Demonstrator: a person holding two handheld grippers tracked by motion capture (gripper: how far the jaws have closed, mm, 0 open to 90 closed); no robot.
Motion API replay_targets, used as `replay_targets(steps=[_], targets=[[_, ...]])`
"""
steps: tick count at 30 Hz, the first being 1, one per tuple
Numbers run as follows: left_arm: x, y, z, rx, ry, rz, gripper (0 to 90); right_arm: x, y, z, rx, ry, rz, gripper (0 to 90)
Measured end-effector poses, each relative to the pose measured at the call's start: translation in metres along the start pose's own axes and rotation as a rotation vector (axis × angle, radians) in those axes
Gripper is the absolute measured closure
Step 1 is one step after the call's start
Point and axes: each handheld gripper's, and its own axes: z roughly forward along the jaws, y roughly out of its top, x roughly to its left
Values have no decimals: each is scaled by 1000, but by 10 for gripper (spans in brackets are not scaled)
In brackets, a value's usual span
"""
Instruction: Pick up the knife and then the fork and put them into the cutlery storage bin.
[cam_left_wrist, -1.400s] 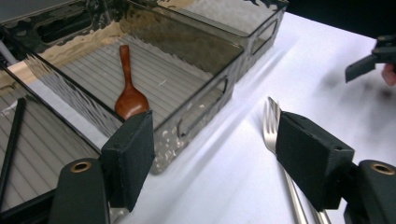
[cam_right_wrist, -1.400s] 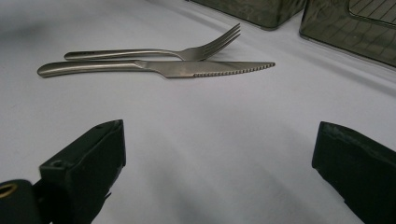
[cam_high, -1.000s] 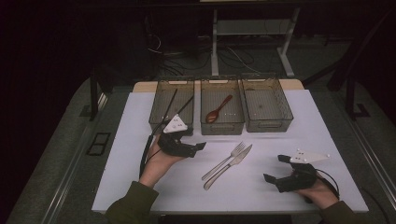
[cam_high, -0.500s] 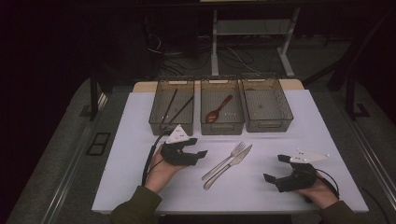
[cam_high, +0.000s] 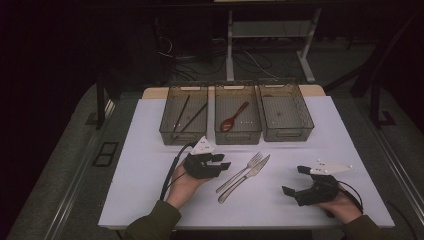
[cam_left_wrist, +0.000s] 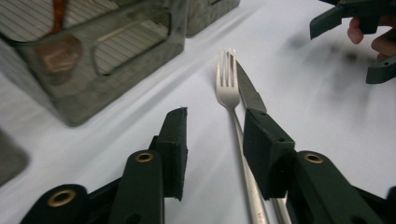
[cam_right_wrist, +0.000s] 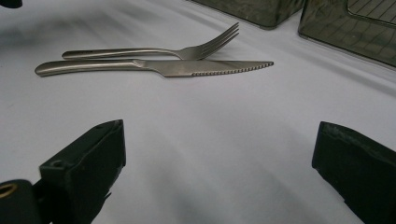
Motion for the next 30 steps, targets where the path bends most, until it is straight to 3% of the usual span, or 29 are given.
replay_targets(steps=[13,18,30], targets=[[-16,-2,32,80,-27,9,697,0,0,0,0,0,0,23],[-21,-3,43,116,-6,26,722,0,0,0,-2,0,2,23],[-22,-4,54,136,-8,21,747,0,0,0,-2,1,2,23]])
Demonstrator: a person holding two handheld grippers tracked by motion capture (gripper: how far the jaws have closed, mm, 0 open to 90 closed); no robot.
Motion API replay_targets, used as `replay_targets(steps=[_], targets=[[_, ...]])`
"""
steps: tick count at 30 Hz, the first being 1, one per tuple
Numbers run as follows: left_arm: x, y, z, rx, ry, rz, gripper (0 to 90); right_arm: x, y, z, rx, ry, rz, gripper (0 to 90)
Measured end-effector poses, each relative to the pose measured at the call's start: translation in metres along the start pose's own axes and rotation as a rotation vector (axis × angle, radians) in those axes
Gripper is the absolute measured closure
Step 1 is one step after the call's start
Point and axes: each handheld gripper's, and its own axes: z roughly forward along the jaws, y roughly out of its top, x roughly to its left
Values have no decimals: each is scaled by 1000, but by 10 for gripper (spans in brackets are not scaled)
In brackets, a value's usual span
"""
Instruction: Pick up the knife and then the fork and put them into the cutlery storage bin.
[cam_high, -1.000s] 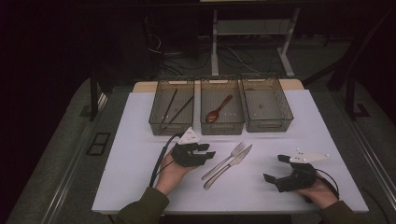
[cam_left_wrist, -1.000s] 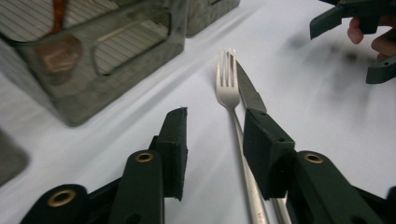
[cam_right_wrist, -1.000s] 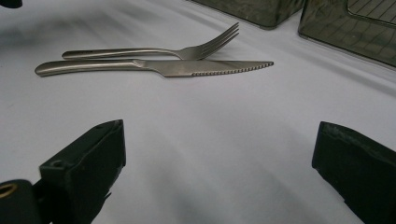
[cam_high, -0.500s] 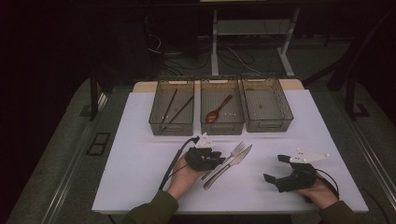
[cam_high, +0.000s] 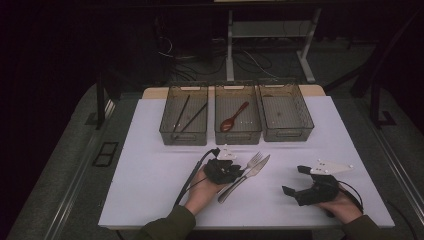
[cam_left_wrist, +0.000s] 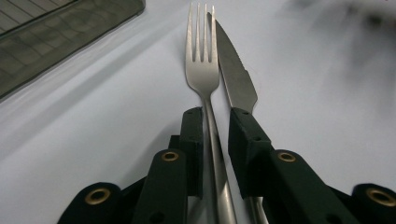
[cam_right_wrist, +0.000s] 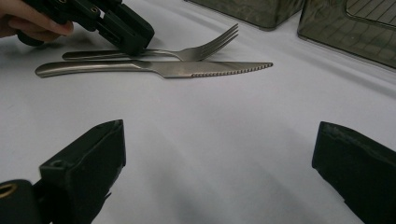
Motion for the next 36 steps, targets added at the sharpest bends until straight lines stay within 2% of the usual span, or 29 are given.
replay_targets(steps=[2,8,17,22,28,30,36], targets=[[-2,0,4,13,2,3,757,0,0,0,0,0,1,23],[-4,0,5,11,28,28,814,-1,0,-1,-3,-2,-1,23],[-2,0,4,7,23,12,841,0,0,-1,-5,-1,-3,23],[1,1,-1,-1,21,11,843,-1,1,-1,-10,10,17,23],[5,4,-18,-66,16,-14,844,-4,2,-3,-26,6,61,23],[6,6,-25,-90,14,-24,845,-5,3,-4,-15,8,77,23],[10,11,-46,-168,14,-40,846,-5,6,-5,0,16,71,23]])
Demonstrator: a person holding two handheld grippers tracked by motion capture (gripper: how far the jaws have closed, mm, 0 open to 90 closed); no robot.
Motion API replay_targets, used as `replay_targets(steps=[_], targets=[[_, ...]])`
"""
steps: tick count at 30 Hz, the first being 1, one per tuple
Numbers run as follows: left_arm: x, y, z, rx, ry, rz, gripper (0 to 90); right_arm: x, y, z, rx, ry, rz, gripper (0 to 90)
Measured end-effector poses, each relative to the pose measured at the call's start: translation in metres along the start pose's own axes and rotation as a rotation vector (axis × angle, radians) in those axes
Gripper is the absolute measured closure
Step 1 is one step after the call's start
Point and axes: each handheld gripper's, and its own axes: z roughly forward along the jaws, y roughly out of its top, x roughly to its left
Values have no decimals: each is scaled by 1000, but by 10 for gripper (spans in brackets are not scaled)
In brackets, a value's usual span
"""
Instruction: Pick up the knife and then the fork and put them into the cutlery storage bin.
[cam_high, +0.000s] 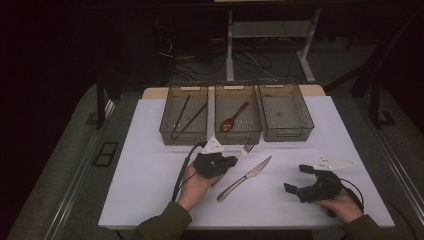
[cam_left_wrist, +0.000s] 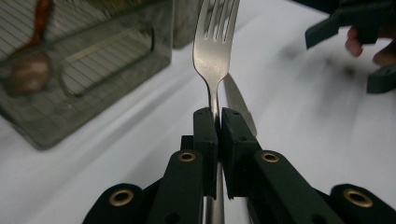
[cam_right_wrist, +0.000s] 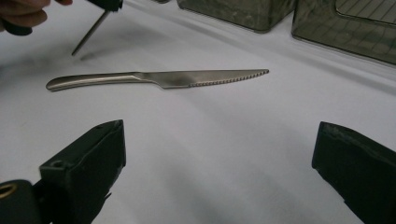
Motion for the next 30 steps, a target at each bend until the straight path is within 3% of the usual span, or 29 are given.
replay_targets(steps=[3,10,16,21,30], targets=[[0,3,-8,-30,1,1,846,1,2,-1,1,15,-18,23],[-5,9,-17,-69,-9,15,846,2,23,-6,-32,43,9,24],[-8,11,-18,-77,-17,26,846,6,41,1,-71,76,20,159],[-12,12,-19,-94,-19,30,846,9,61,13,-106,143,47,300],[-14,14,-20,-106,-20,40,846,24,95,37,-172,212,33,365]])
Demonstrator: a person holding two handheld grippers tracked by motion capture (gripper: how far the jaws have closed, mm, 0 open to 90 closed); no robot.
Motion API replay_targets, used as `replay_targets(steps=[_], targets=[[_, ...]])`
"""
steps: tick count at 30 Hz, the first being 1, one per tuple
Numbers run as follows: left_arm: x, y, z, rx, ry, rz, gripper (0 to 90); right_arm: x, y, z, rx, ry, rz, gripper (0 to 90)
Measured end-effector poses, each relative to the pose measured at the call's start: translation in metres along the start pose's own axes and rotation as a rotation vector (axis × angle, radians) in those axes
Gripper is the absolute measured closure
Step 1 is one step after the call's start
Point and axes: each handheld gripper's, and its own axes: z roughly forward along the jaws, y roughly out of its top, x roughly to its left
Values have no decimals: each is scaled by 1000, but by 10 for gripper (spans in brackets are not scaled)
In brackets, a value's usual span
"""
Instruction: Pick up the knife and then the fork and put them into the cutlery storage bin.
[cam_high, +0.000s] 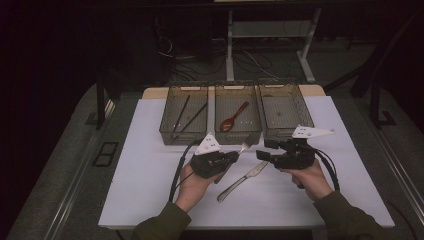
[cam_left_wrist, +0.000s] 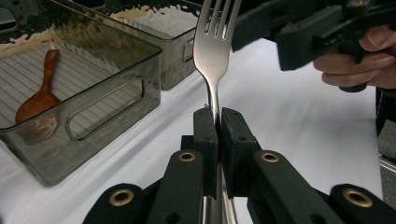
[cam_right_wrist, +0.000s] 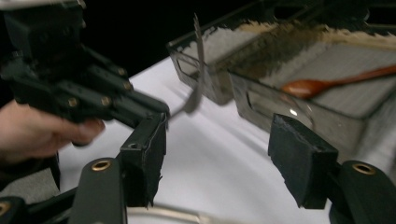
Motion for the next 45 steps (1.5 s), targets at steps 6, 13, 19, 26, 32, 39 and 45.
replay_targets(steps=[6,13,19,26,32,39,45], targets=[[-2,1,0,-5,-1,6,847,2,12,17,-35,50,13,448],[-1,1,-1,-12,10,6,847,4,22,32,-40,85,12,636],[0,2,-3,-21,22,9,847,4,25,39,-44,87,-3,732],[0,2,-2,-30,29,7,847,5,25,41,-46,91,-10,807],[0,2,0,-29,25,9,846,3,26,39,-44,97,1,846],[3,-1,1,2,38,24,743,1,27,40,-48,90,4,850],[13,-11,-9,48,26,41,572,-7,28,33,-44,58,-4,850]])
